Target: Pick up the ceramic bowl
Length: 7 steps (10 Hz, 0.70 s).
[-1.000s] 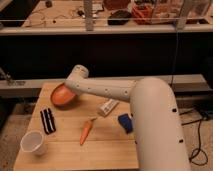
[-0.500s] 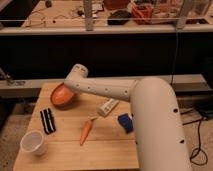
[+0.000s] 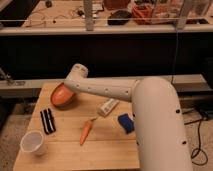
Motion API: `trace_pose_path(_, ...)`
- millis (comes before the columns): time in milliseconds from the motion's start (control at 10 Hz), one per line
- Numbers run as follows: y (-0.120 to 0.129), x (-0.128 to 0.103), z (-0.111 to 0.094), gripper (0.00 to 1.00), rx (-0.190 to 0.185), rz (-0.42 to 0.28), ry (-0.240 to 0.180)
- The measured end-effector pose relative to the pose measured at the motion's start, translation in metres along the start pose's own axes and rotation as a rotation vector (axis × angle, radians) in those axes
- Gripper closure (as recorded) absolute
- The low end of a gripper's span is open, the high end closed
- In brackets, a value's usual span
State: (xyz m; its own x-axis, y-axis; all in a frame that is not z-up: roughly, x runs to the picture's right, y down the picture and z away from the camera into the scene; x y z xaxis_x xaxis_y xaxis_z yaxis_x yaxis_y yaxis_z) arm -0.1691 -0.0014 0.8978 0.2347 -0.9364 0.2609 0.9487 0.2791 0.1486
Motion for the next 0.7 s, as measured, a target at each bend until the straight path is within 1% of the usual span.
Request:
trace_pose_path(400, -0.0031, 0.0015, -0.003, 0.97, 0.012, -0.024, 0.014)
trace_pose_path(700, -0.0059, 0.0037, -0.0074, 0.97, 0.022, -0.06, 0.037)
